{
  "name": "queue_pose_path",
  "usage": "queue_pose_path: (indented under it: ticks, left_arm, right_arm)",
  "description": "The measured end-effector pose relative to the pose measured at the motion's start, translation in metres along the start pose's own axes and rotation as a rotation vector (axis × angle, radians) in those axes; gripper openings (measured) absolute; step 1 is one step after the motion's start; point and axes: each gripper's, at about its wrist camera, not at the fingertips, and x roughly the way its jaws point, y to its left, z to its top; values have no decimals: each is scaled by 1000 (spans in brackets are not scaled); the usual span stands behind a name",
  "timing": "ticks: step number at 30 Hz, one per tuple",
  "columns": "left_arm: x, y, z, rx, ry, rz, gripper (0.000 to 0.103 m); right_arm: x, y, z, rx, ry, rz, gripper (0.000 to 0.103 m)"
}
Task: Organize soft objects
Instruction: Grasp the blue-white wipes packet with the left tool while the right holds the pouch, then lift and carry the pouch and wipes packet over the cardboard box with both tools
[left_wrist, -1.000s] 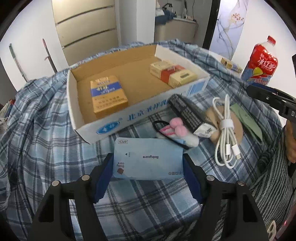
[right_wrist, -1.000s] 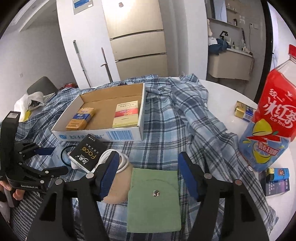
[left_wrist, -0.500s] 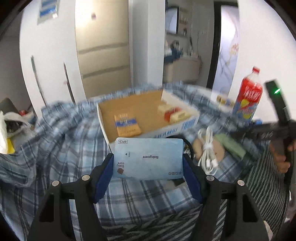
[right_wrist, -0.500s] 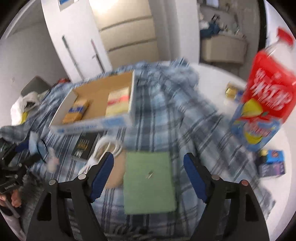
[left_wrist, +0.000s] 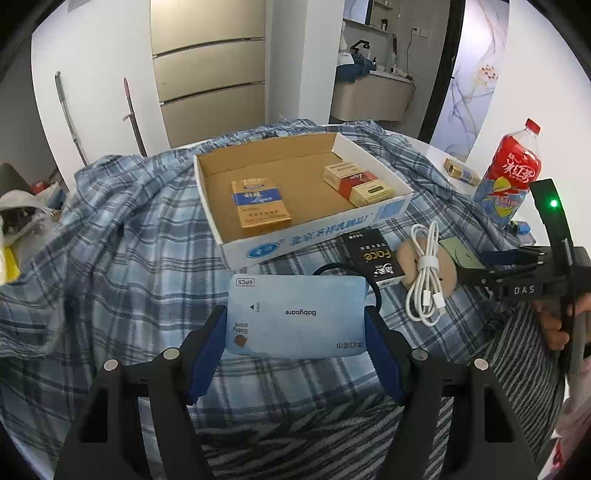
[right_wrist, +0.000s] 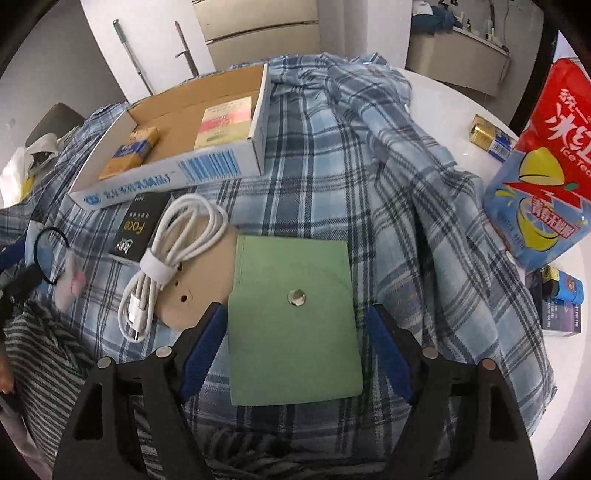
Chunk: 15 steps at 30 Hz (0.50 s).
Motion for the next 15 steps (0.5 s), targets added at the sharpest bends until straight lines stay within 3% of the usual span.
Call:
queue_pose_path:
  ticks: [4,6,9,11,15]
  left_arm:
    - [-8,-16,1,128,12,51,74]
    - [-10,-20,3,142,20,63,74]
    - [-11,-22,8,151,55,53,74]
    - [-15,-21,10,159,40,91,74]
    - [-17,-22,15,175,48,124,74]
  right_arm:
    - [2,-7,-1,15,2,36,77]
    - [2,-4,-2,-3,-4,30,68]
    - [-1,-6,-1,7,-7,57,68]
    - [-6,-9,1,23,-22,72,68]
    - [-28,-15,3,36,-102,73,68]
